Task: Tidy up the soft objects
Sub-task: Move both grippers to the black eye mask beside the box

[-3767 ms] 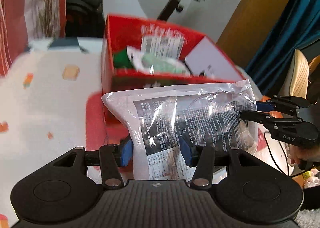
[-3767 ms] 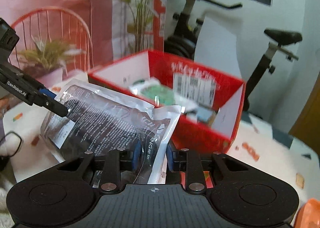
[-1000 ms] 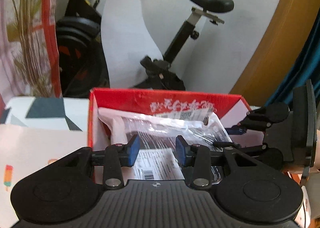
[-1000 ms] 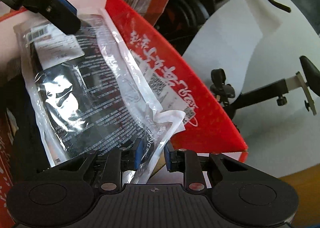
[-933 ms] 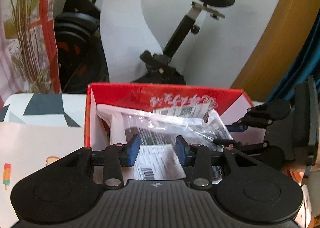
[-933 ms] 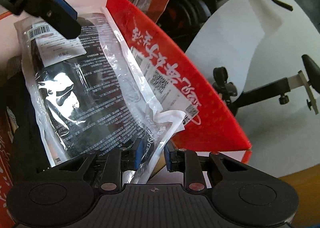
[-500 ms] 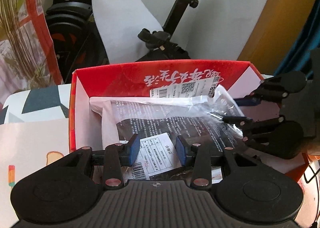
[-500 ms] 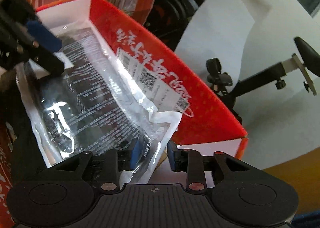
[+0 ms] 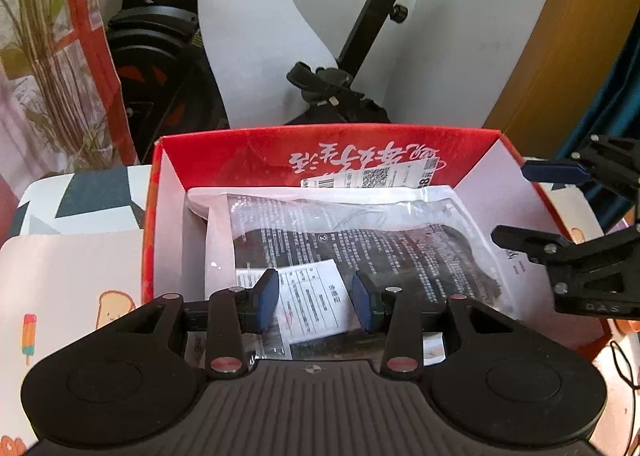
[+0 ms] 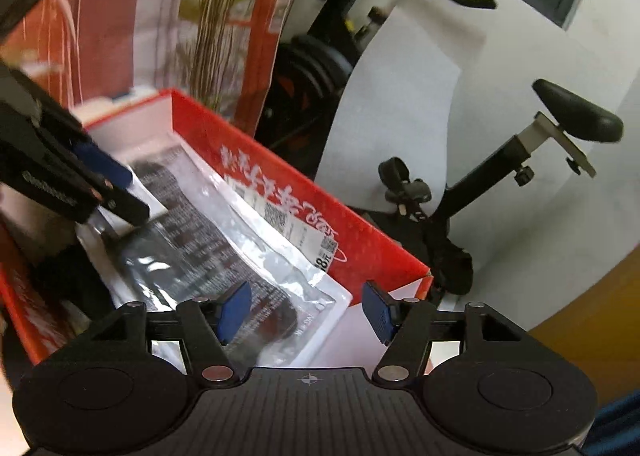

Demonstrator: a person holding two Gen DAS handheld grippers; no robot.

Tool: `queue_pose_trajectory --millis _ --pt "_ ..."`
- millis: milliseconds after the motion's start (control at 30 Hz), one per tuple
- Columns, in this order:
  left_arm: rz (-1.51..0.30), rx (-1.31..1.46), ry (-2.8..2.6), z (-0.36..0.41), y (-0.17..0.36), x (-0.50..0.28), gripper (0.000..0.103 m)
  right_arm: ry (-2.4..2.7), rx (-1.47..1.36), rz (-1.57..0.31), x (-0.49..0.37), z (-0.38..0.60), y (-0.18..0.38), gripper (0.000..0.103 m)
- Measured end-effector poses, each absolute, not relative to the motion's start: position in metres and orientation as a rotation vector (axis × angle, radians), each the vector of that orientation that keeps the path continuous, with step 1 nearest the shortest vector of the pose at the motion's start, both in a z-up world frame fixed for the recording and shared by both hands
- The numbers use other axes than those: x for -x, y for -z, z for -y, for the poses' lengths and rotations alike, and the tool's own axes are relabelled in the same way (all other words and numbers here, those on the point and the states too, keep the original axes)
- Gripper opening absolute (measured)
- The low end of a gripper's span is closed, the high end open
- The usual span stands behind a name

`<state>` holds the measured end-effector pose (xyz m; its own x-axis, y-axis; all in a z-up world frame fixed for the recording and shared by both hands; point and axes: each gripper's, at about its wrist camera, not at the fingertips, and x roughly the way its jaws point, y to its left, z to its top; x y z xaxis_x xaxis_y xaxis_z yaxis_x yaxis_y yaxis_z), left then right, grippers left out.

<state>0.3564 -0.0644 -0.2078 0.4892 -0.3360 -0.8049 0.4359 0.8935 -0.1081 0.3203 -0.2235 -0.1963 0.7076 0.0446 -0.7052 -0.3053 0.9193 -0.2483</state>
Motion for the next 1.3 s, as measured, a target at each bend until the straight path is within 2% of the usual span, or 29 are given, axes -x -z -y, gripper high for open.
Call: queue_pose_trajectory --millis 200,333,400,467,567,633,1000,1300 --pt "-0.890 -0.105 0.457 0.057 0.188 -0.334 0.043 -0.158 0.318 -0.701 -0.291 0.224 0.183 0.061" --pt "-0.845 -0.102 0.431 0.050 0.173 -0.319 0.043 -0.131 0.225 -0.670 -0.273 0.229 0.175 0.074" --pt "-0.817 -0.110 0.418 0.047 0.166 -0.310 0.043 -0.122 0.196 -0.664 -0.265 0.230 0.173 0.077" --pt "-0.786 -0.125 0.405 0.046 0.160 -0.300 0.043 -0.112 0.170 -0.654 -0.256 0.230 0.173 0.091" --pt "-0.753 -0.130 0.380 0.040 0.152 -0.285 0.044 -0.101 0.101 -0.615 -0.240 0.231 0.172 0.099" --pt "-0.731 -0.124 0.368 0.036 0.147 -0.275 0.052 -0.091 0.065 -0.603 -0.231 0.231 0.173 0.102" --pt "-0.637 -0.083 0.381 0.004 0.145 -0.201 0.053 -0.108 -0.001 -0.490 -0.153 0.224 0.188 0.102" --pt "-0.731 0.011 0.381 -0.014 0.192 -0.176 0.053 -0.083 -0.096 -0.526 -0.125 0.228 0.225 0.102"
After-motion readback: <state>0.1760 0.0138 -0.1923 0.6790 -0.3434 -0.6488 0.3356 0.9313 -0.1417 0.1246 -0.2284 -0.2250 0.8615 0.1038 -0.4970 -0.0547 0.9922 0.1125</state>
